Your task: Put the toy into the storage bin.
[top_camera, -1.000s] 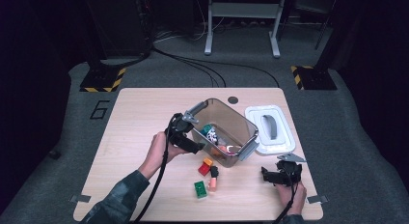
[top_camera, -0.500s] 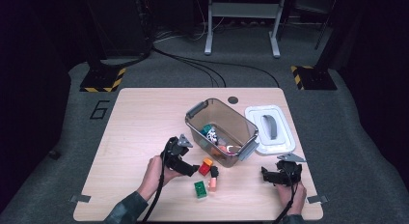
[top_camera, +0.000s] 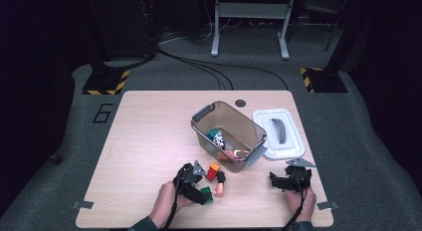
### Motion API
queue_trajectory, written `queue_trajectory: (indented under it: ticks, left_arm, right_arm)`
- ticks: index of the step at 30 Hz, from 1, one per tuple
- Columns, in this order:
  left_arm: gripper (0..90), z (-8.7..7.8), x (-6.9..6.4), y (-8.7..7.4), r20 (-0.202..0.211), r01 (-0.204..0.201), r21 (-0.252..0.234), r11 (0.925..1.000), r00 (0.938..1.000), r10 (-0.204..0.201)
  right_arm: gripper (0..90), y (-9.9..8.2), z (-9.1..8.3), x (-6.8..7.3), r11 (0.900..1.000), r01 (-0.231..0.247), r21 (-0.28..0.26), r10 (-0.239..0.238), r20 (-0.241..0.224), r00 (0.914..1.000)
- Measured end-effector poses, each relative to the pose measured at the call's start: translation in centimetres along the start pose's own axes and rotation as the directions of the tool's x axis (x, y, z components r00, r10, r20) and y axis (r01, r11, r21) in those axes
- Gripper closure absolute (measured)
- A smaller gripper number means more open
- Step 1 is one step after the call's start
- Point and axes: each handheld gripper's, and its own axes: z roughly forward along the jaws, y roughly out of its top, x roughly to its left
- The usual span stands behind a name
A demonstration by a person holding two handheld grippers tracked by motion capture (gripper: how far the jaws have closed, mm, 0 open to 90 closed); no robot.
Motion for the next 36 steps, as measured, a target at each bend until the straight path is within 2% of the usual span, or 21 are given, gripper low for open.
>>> queue_trajectory:
  ticks: [3,7,9,11,13,16,17,18,19,21,23,24,26,27,29,30,31,32,33,34,36]
  left_arm:
    - [15.3,-0.2,0.2,-0.1,-0.007,-0.006,0.012,0.9999,1.0,0.007]
    - [15.4,-0.8,1.1,-0.3,-0.044,-0.027,0.054,0.9982,0.9986,0.03]
    - [15.5,-1.1,1.7,-0.4,-0.051,-0.016,0.063,0.9979,0.9985,0.019]
    - [15.6,-1.5,2.1,-0.4,-0.045,-0.007,0.045,0.999,0.999,0.009]
    - [15.8,-1.8,1.8,-0.2,-0.045,-0.019,0.035,0.9992,0.9988,0.021]
    - [17.5,-1.9,0.9,0.1,0.002,-0.057,0.023,0.9981,0.9984,0.057]
    - [18.3,-1.9,0.9,0.1,0.002,-0.057,0.023,0.9981,0.9984,0.057]
    - [19.2,-1.6,0.4,0.2,0.046,-0.088,0.025,0.9958,0.9952,0.087]
    - [20.6,-1.4,0.3,0.3,0.063,-0.099,0.028,0.9947,0.9933,0.097]
    - [24.8,-1.2,0.1,0.4,0.074,-0.11,0.03,0.9935,0.9914,0.108]
    - [28.2,-0.8,-0.2,0.4,0.103,-0.119,0.036,0.9922,0.9881,0.115]
    - [28.2,-0.6,-0.3,0.5,0.108,-0.123,0.041,0.9916,0.9872,0.118]
    - [35.4,-0.3,-0.5,0.6,0.115,-0.128,0.041,0.9909,0.9857,0.122]
    - [38.5,-0.1,-0.6,0.7,0.123,-0.145,0.056,0.9879,0.9829,0.137]
    - [42.4,0.1,-0.7,0.7,0.128,-0.142,0.055,0.9883,0.9826,0.135]
    - [46.0,0.3,-0.7,0.8,0.137,-0.15,0.062,0.9868,0.9806,0.14]
    - [46.0,0.4,-0.7,0.8,0.138,-0.146,0.061,0.9873,0.9809,0.137]
    - [53.9,0.5,-0.7,0.8,0.14,-0.15,0.069,0.9863,0.9803,0.139]
    - [53.9,0.5,-0.7,0.8,0.144,-0.15,0.069,0.9862,0.9798,0.139]
    - [57.9,0.5,-0.7,0.8,0.148,-0.154,0.069,0.9857,0.9787,0.142]
    - [58.8,0.4,-0.7,0.8,0.138,-0.159,0.064,0.9853,0.9791,0.149]
  right_arm:
    - [4.2,0.0,0.0,0.0,1.0,0.0,0.0,0.0,0.0,1.0]
    - [4.3,0.0,0.0,0.0,1.0,0.0,0.0,0.0,0.0,1.0]
    - [4.3,0.0,0.0,0.0,1.0,0.0,0.0,0.0,0.0,1.0]
    - [4.3,0.0,0.0,0.0,1.0,0.001,-0.001,-0.001,-0.001,1.0]
    - [4.3,0.0,0.0,0.0,1.0,-0.001,0.0,0.001,-0.001,1.0]
    - [4.3,0.0,0.0,0.0,1.0,-0.001,-0.001,0.001,0.0,1.0]
    - [4.3,0.0,0.0,0.0,1.0,-0.001,0.0,0.001,-0.001,1.0]
    - [4.3,0.0,0.0,0.0,1.0,0.0,-0.001,0.0,0.0,1.0]
    - [4.3,0.0,0.0,0.0,1.0,0.0,0.0,0.0,-0.001,1.0]
    - [4.3,0.0,0.0,0.0,1.0,0.0,0.0,0.0,0.0,1.0]
    - [4.3,0.0,0.0,0.0,1.0,0.0,-0.001,0.0,0.0,1.0]
    - [4.3,0.0,0.0,0.0,1.0,0.0,-0.001,0.0,0.0,1.0]
    - [4.3,0.0,0.0,0.0,1.0,-0.001,0.0,0.001,0.0,1.0]
    - [4.3,0.0,0.0,0.0,1.0,0.0,-0.001,0.0,0.0,1.0]
    - [4.3,0.0,0.0,0.0,1.0,0.0,-0.001,0.0,0.0,1.0]
    - [4.3,0.0,0.0,0.0,1.0,0.0,-0.001,0.0,0.0,1.0]
    - [4.3,0.0,0.0,0.0,1.0,0.0,-0.001,0.0,0.0,1.0]
    - [4.3,0.0,0.0,0.0,1.0,0.0,0.0,0.0,-0.001,1.0]
    - [4.3,0.0,0.0,0.0,1.0,0.0,0.0,0.0,-0.001,1.0]
    - [4.3,0.0,0.0,0.0,1.0,0.0,-0.001,0.0,0.0,1.0]
    - [4.3,0.0,0.0,0.0,1.0,-0.001,-0.001,0.001,-0.001,1.0]
